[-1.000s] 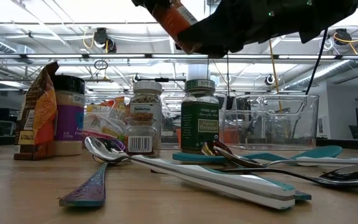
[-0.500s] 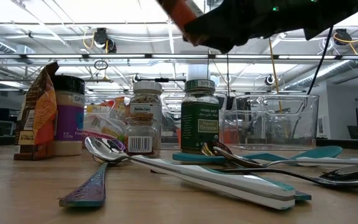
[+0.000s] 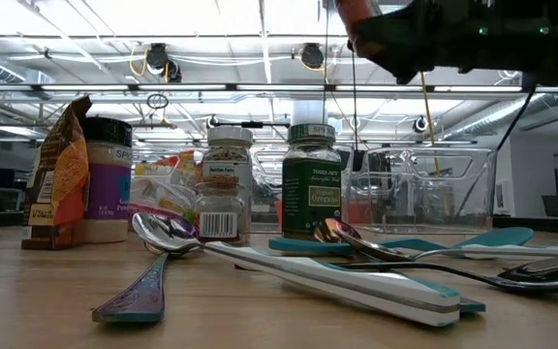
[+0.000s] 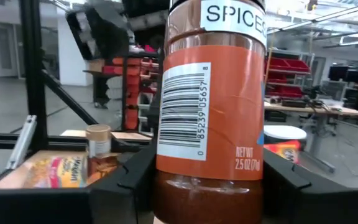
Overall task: Pick & Place Food Item
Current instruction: Put the left black seasoning bottle into the middle transparent bin
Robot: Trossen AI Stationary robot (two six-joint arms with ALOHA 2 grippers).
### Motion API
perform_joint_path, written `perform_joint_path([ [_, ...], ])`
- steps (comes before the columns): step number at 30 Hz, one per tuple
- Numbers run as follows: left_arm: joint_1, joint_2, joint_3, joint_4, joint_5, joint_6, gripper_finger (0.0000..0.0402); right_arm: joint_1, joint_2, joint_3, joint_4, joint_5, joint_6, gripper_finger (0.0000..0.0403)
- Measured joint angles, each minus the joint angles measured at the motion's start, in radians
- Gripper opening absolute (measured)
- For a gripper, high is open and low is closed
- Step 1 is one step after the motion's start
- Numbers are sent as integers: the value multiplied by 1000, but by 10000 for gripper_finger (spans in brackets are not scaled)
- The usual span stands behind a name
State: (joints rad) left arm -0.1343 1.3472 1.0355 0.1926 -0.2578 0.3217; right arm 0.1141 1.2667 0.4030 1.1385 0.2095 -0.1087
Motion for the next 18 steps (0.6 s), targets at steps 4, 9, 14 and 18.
perform_joint_path([
  [4, 99, 1, -133, 262, 74, -19, 317, -40, 10, -3, -35, -3, -19, 181],
  [9, 186, 1, -164, 336, 88, -83, 323, -145, 17, 4, 1, -34, -39, 181],
  [14, 242, 17, -145, 351, 73, -194, 323, -294, 57, 68, 2, -213, 26, 181],
  [18, 276, 18, -4, 96, 66, -282, 317, -365, 123, 119, -16, -315, 63, 181],
])
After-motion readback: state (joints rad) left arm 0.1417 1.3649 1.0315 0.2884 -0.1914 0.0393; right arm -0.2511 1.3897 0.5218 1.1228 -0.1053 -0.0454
